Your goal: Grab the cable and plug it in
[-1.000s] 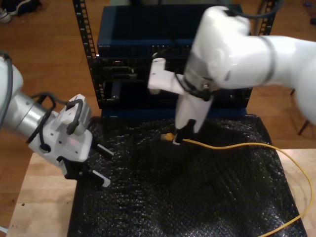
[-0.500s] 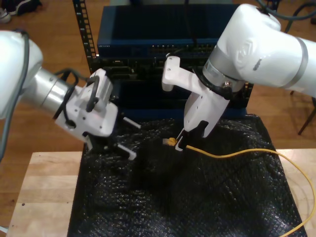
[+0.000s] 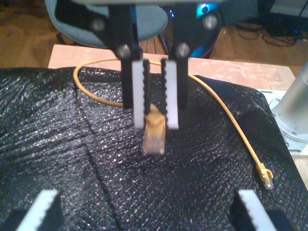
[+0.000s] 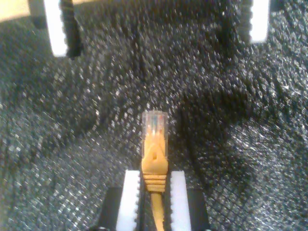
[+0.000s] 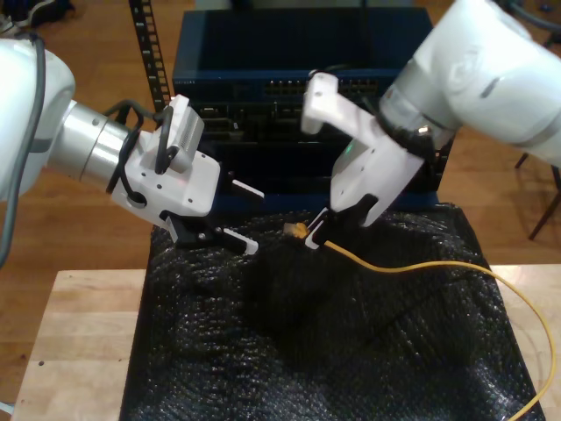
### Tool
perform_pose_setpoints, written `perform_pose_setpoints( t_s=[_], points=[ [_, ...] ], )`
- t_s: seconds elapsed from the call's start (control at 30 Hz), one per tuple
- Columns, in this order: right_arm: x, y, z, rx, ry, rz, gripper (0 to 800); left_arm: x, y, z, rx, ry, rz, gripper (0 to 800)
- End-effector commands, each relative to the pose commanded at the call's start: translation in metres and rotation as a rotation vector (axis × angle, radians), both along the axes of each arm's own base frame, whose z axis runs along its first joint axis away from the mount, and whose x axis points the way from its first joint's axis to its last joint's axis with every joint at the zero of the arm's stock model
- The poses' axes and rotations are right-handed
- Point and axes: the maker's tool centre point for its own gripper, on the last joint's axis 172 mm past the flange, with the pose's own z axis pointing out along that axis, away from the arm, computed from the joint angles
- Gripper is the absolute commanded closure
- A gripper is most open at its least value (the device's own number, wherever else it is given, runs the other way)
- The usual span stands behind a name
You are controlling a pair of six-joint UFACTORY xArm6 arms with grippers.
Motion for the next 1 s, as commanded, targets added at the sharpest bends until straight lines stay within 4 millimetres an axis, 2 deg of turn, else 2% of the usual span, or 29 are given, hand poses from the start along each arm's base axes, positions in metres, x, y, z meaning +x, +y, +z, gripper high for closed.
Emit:
perform_pose_setpoints(
  t_s=[0.13, 0.3, 0.6, 0.7, 0.8, 1.0],
  points=[
    [0.002, 0.002, 0.005, 0.017, -0.008, 0.000, 792, 0.001, -0.001, 0.001, -0.004, -0.001, 0.001, 1],
    [0.002, 0.004, 0.009, 0.022, -0.013, 0.002, 792, 0.005, -0.010, 0.011, -0.056, 0.004, 0.017, 5],
    [0.002, 0.006, 0.009, 0.022, -0.016, 0.005, 790, -0.002, -0.019, 0.019, -0.111, 0.037, 0.002, 25],
    [0.002, 0.006, 0.009, 0.022, -0.016, 0.005, 790, -0.008, -0.031, 0.019, -0.107, 0.040, -0.027, 26],
    [0.002, 0.006, 0.010, 0.023, -0.017, 0.006, 790, -0.009, -0.032, 0.019, -0.106, 0.064, -0.019, 84],
    [0.002, 0.006, 0.010, 0.021, -0.020, 0.005, 790, -0.009, -0.032, 0.018, -0.103, 0.072, -0.016, 130]
  ],
)
